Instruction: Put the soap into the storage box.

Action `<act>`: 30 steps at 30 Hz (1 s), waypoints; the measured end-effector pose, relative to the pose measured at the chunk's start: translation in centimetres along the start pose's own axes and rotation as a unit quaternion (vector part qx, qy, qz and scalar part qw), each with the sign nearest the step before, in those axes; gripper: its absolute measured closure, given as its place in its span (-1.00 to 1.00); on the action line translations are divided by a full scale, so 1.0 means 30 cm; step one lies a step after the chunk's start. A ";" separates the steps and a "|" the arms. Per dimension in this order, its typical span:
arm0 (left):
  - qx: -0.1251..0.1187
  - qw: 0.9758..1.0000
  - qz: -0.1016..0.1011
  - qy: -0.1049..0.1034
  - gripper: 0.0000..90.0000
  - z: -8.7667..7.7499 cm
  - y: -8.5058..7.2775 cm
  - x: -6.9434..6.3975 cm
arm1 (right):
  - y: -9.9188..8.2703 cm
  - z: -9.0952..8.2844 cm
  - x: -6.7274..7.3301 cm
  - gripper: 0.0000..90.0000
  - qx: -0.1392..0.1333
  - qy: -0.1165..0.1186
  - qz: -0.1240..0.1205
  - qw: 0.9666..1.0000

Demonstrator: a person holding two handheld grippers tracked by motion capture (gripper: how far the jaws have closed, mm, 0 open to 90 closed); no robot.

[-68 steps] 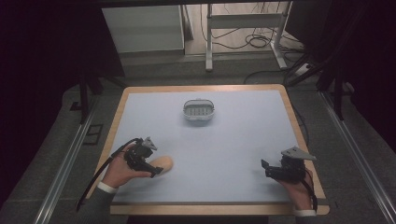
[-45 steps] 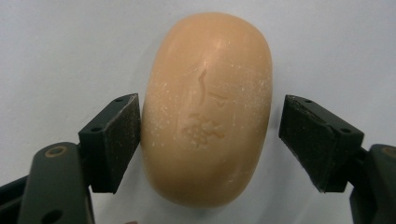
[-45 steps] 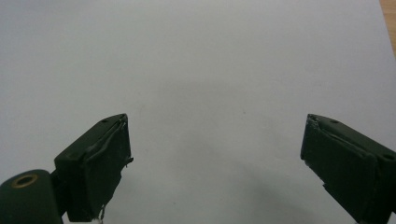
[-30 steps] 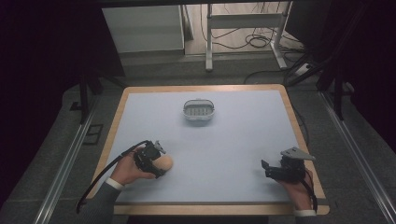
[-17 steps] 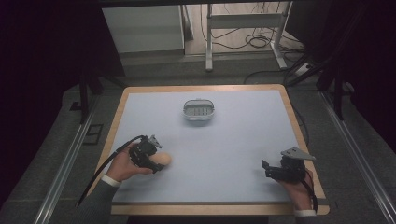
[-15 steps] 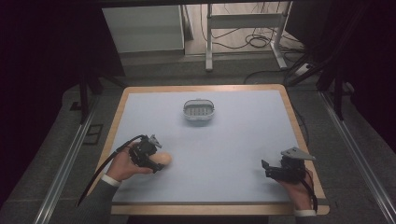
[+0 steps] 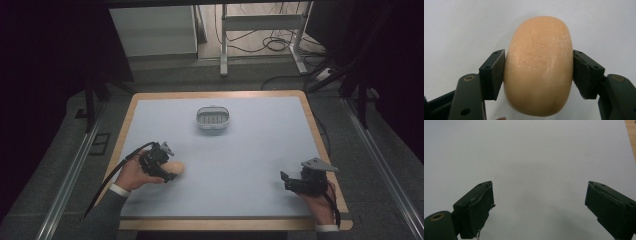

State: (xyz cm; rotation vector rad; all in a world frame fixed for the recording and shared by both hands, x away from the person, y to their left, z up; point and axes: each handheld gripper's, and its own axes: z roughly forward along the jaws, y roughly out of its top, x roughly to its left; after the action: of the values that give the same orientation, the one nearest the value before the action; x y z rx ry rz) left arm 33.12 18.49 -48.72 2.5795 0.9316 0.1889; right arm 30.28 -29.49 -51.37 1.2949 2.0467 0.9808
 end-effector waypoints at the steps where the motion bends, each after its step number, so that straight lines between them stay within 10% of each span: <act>1: -0.003 1.000 -0.001 0.000 -0.27 -0.002 0.000 0.000 | 0.000 0.000 0.000 -0.82 0.000 0.000 0.000 1.000; 30: -0.039 0.999 -0.006 0.006 -0.26 -0.075 0.050 0.033 | -0.007 0.006 -0.009 -0.82 0.006 -0.006 0.002 1.000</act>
State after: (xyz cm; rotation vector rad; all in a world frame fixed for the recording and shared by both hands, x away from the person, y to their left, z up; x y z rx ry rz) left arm 34.19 18.76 -46.05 2.5039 0.9252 0.2329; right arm 30.43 -29.73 -51.63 1.3083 2.0453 0.9620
